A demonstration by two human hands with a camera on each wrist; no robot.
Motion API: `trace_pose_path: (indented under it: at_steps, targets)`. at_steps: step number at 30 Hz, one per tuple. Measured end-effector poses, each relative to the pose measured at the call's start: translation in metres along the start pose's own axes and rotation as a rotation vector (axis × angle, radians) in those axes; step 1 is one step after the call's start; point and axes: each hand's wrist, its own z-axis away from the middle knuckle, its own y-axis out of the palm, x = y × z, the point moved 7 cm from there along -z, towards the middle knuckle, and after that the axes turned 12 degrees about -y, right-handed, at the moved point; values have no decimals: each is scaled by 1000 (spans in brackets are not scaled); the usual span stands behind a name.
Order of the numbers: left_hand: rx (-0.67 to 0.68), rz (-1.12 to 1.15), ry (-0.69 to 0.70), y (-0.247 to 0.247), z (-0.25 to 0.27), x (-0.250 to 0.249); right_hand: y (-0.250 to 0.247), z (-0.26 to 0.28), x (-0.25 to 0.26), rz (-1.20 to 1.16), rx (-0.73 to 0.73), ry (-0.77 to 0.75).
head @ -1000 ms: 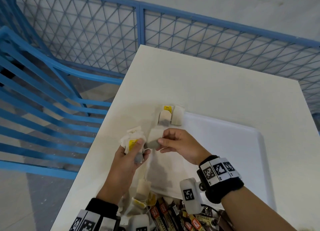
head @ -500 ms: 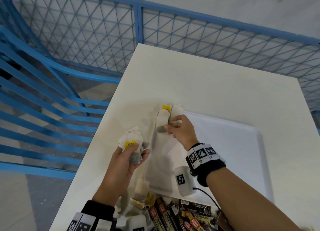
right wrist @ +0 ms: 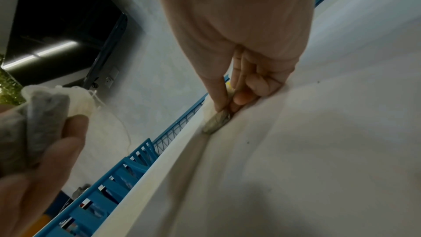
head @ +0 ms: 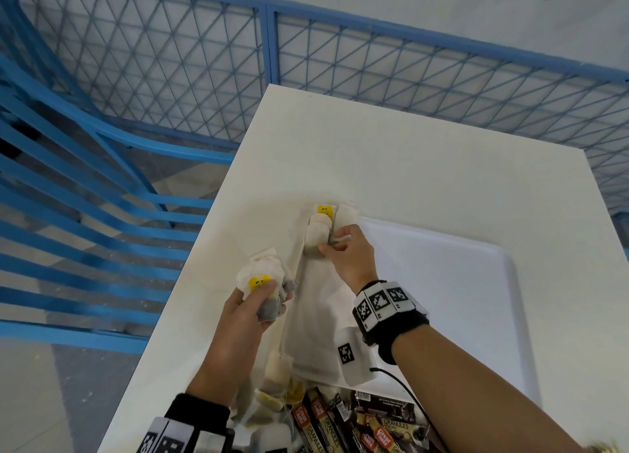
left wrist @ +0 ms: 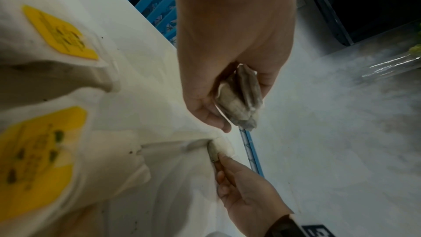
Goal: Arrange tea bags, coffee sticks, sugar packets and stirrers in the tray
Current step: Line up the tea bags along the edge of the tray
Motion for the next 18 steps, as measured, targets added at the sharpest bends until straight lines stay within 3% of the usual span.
trace_pose_path:
  at_steps: [5,10,15,18]
  targets:
    - [34,118,-19,7,1,-1,-1,13,22,27,30,-96]
    - [49,58,-1,12,-1,0,20,49,55,-160,321,-187]
    - [85,18,27,17,-2,0,20,71,66,-318,337,-221]
    - [89,55,-10,17,-6,2,25,83,66,-283,385,-242]
